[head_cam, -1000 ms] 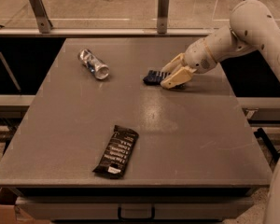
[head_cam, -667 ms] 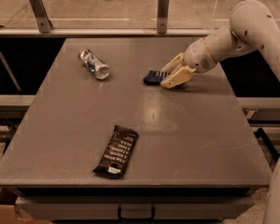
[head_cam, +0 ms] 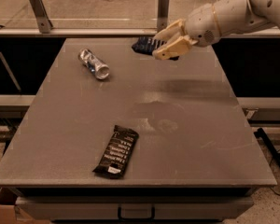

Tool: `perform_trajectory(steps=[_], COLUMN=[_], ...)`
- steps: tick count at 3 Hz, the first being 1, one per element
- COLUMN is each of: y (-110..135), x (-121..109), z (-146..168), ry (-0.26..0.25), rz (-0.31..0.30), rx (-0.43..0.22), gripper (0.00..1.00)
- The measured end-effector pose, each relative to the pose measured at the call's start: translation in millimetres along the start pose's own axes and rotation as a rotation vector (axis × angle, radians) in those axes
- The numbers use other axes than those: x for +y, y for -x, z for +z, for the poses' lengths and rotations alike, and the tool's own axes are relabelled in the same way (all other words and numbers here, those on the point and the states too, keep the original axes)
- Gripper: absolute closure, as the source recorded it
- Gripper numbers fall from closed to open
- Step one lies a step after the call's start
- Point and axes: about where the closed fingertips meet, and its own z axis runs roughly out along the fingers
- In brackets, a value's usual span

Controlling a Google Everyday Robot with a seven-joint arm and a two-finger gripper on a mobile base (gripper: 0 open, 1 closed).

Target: Pick rxbar blueberry

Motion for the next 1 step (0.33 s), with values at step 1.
perform_trajectory(steps=[1], y=[9.3], x=[0.9], z=[0.2], ry=[-0.001], rz=[-0.009], rx=[-0.018], gripper=[1.0])
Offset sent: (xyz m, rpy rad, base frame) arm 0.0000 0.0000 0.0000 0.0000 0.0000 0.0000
